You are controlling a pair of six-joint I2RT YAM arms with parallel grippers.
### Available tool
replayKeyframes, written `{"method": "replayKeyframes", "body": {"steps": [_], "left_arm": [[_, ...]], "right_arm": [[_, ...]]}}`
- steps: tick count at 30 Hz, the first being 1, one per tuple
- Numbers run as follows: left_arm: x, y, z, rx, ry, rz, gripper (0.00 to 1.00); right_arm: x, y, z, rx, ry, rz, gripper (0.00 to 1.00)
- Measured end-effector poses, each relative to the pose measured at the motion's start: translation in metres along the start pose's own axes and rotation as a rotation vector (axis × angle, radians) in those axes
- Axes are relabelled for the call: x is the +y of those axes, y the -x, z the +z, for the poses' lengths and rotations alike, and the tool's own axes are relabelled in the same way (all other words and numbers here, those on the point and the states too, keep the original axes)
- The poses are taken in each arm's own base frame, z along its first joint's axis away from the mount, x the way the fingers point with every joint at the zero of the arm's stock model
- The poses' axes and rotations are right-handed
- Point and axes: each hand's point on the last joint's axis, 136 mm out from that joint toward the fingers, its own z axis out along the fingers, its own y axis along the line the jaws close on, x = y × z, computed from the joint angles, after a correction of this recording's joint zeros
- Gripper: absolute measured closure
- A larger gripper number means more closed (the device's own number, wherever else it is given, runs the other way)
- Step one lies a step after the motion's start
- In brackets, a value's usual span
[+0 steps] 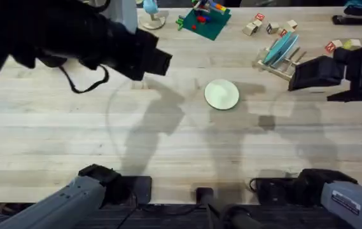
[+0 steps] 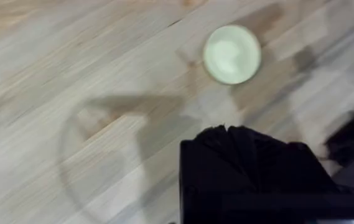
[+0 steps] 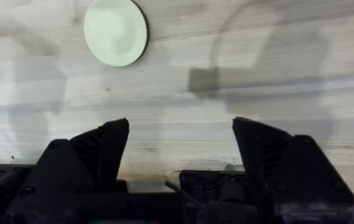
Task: Pick up the plates from the table one by one and place each into a slot on the dish rack.
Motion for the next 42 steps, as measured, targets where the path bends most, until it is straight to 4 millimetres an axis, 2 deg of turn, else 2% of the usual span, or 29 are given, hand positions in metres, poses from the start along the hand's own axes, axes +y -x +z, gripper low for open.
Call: {"method": "replayKeyframes", "body": {"steps": [3,10,22,30,36,37,42], "left_arm": [[-0.013,0.008,0.007,-0.012,-0.095,0.0,0.956],[-0.037,0.025,0.041,0.009,-0.328,-0.024,0.956],[-0.042,0.034,0.099,0.064,-0.529,-0.068,0.956],[-0.039,0.027,0.137,0.096,-0.598,-0.099,0.957],[-0.033,0.014,0.169,0.161,-0.617,-0.142,0.957],[-0.032,0.008,0.183,0.175,-0.631,-0.147,0.957],[-0.033,0.001,0.197,0.167,-0.658,-0.145,0.958]], "right_arm": [[0.001,0.0,0.0,0.001,0.005,-0.003,0.005],[0.0,-0.006,0.0,0.023,0.003,-0.027,0.005],[0.0,-0.006,0.0,0.025,0.003,-0.046,0.005],[0.0,-0.006,0.0,0.024,0.003,-0.046,0.006],[0.0,-0.006,0.0,0.024,0.003,-0.046,0.005],[0.0,-0.006,0.0,0.024,0.003,-0.046,0.005],[0.0,-0.006,0.0,0.024,0.003,-0.046,0.005]]}}
